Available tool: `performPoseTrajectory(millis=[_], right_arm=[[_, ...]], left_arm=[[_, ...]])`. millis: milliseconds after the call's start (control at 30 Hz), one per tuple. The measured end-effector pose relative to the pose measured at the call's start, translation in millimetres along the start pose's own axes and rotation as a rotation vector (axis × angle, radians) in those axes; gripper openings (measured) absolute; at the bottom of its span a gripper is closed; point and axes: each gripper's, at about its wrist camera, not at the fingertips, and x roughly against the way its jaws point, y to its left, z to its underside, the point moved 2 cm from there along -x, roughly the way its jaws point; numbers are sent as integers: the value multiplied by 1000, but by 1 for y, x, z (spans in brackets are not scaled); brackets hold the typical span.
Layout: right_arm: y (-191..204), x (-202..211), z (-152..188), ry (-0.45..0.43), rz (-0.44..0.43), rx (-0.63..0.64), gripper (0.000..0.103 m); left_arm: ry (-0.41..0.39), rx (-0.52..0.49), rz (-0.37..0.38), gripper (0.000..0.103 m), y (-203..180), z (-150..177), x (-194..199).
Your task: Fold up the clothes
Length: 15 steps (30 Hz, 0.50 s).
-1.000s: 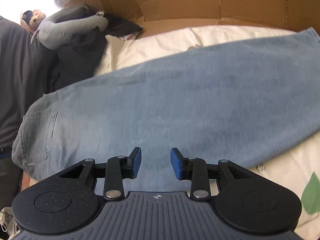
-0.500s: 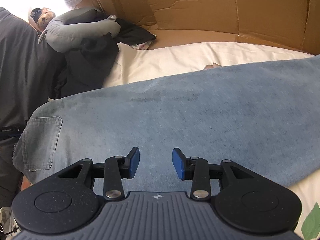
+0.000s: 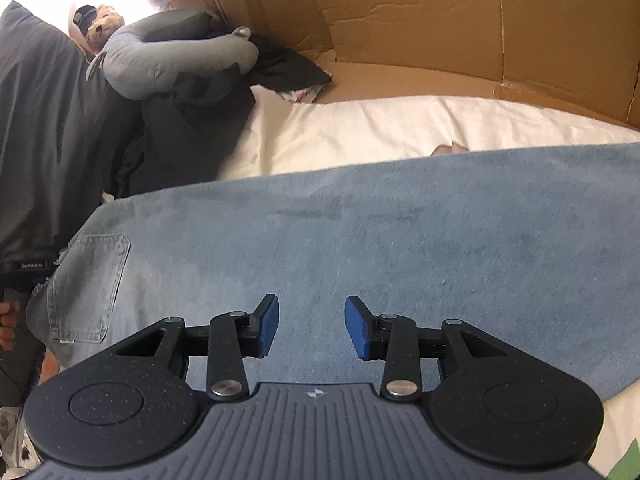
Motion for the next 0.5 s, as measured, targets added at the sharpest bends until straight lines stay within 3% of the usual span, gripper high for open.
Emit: performPoseTrajectory(millis=[200,333,500], right_arm=[[-2,-2,9,15,4,-12,44],[-3,-1,9,15,7,-13,44],[-3,-2,5,10,7,-5,44]], left_arm=[[-114,-148,-74,51,-20,3,28],[-223,-141,-101,51,-17,4,47],[-293,-166,-122,50,-17,4,50]])
